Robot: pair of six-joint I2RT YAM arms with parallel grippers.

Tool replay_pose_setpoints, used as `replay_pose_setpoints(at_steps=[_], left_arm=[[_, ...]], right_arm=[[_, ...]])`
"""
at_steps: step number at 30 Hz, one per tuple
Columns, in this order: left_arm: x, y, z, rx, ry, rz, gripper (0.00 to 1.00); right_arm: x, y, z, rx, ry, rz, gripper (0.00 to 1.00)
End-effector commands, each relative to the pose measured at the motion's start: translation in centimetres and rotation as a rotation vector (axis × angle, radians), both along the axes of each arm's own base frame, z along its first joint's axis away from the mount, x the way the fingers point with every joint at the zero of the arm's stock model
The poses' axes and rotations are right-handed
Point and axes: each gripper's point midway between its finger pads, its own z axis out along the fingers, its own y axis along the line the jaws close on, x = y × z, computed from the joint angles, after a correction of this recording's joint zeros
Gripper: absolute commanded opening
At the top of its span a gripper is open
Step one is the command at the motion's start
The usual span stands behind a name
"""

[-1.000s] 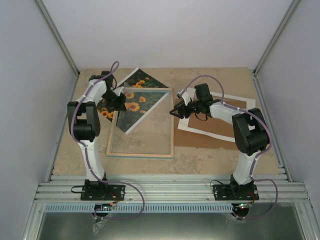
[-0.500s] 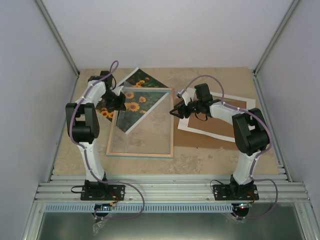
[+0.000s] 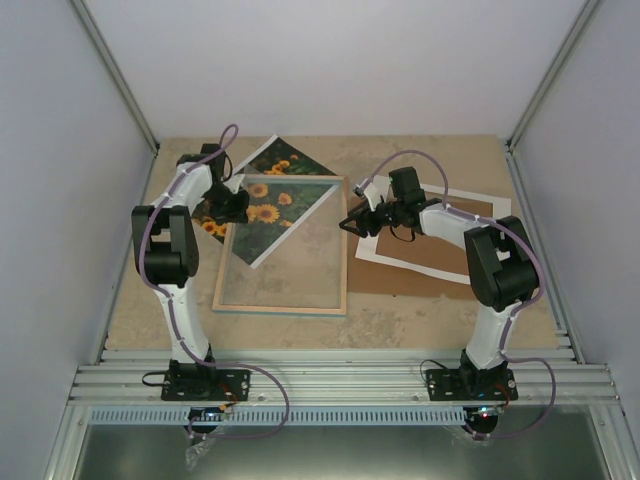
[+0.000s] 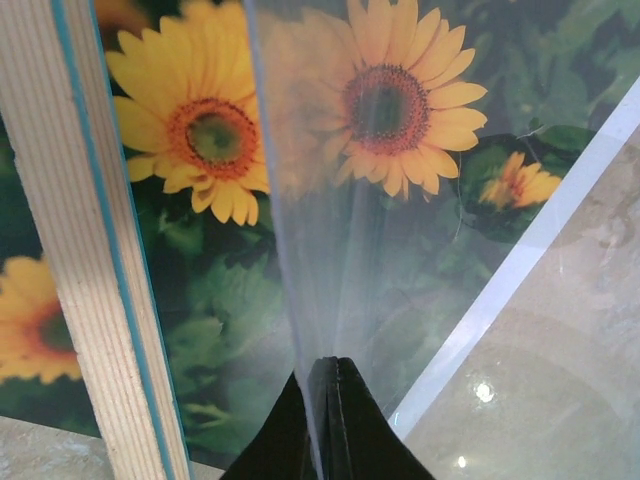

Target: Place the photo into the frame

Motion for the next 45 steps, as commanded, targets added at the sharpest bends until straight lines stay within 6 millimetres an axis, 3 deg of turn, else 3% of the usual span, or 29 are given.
replay_pose_setpoints(at_steps=[1, 13, 23, 31, 34, 37, 45], left_arm=[[1.0, 1.5, -0.1, 0.065, -0.042, 0.031, 0.00], [0.8, 0.9, -1.1, 0.029, -0.030, 0.022, 0.00], [1.1, 0.5, -2.0, 0.008, -0.019, 0.024, 0.00], [1.5, 0.7, -0.6, 0.017, -0.057, 0.027, 0.00], [1.7, 0.2, 1.4, -0.011, -0.099, 0.008, 0.00], [1.8, -0.8, 4.9, -0.068, -0.167, -0.022, 0.00], [0.2, -4.8, 19.0, -0.311, -0.458, -0.164, 0.00]], right_arm=[[0.5, 0.1, -0.2, -0.011, -0.016, 0.000, 0.55], [0.5, 0.1, -0.3, -0.011, -0.012, 0.000, 0.55], [0.6, -0.1, -2.3, -0.043, 0.040, -0.013, 0.55], [0.6, 0.3, -2.7, -0.024, 0.070, -0.008, 0.55], [0.8, 0.3, -2.2, -0.017, 0.070, -0.011, 0.56], [1.3, -0.3, -0.7, 0.012, 0.060, -0.022, 0.59], [2.9, -4.4, 4.6, 0.093, -0.007, -0.118, 0.63]])
